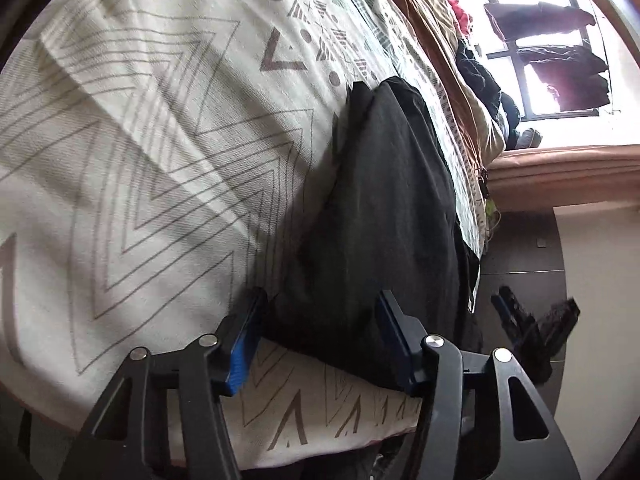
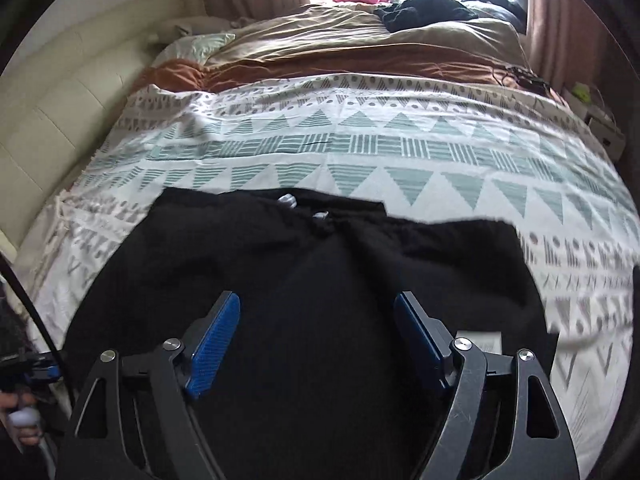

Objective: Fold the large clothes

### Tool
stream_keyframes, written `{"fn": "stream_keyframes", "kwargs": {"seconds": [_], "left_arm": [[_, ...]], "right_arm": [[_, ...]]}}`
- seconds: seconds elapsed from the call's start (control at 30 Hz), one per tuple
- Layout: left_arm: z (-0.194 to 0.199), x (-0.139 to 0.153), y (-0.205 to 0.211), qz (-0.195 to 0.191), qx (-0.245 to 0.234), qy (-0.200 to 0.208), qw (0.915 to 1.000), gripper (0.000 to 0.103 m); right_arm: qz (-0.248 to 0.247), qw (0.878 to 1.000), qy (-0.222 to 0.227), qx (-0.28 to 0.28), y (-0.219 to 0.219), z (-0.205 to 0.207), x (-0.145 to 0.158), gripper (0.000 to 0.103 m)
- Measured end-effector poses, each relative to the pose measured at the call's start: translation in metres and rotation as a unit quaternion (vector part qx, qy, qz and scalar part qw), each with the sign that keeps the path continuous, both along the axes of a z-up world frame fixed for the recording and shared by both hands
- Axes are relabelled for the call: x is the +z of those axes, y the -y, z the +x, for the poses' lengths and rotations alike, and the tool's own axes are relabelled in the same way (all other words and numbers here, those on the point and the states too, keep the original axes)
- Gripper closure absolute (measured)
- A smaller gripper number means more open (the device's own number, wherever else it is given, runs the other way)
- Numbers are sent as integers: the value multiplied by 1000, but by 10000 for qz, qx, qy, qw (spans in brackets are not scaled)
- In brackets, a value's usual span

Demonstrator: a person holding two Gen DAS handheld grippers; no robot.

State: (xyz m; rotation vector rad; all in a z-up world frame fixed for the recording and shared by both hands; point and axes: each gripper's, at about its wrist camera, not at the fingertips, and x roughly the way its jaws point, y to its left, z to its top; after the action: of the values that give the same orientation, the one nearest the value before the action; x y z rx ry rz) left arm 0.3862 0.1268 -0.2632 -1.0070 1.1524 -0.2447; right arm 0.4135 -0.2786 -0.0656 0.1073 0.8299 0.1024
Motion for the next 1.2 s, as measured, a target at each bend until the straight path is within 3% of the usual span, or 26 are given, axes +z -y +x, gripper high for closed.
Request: {"fn": "stream_keyframes", "kwargs": {"seconds": [0.13,0.23,0.3,0.47,0.53,0.7,0.83,0.93,1.2], "left_arm": [[15,-4,4,-110,-28,17,9999,47],[23,-5,6,-163,-74,43,9998,47],[24,-6,4,-234,-74,43,9997,48],[20,-7,1,-251,-82,-65,9996,61],[18,-6,-1,-267,-88,-87,9996,65],[15,-6,-1,-183,-80,-20,9998,74],[13,-5,0,-134,-61,-11,9999,77],[11,-7,1,-123,-44,-44,9999,77],[9,-10,3,-63,-7,-58,10000,77]], "right_arm": [[348,9994,-15,-5,-6,-43,1,26],[448,9990,-84,28,-16,-71,0,34],[534,9985,-151,26,-19,-79,-3,35],[436,9986,-300,40,-30,-90,-10,36],[542,9975,-449,84,-33,-94,-14,42],[499,9959,-699,291,-50,-96,-18,45],[204,9937,-1093,138,-56,-82,-37,62],[115,9919,-1266,-9,-53,-69,-52,66],[76,9919,-1235,-290,-46,-36,-51,67]]}}
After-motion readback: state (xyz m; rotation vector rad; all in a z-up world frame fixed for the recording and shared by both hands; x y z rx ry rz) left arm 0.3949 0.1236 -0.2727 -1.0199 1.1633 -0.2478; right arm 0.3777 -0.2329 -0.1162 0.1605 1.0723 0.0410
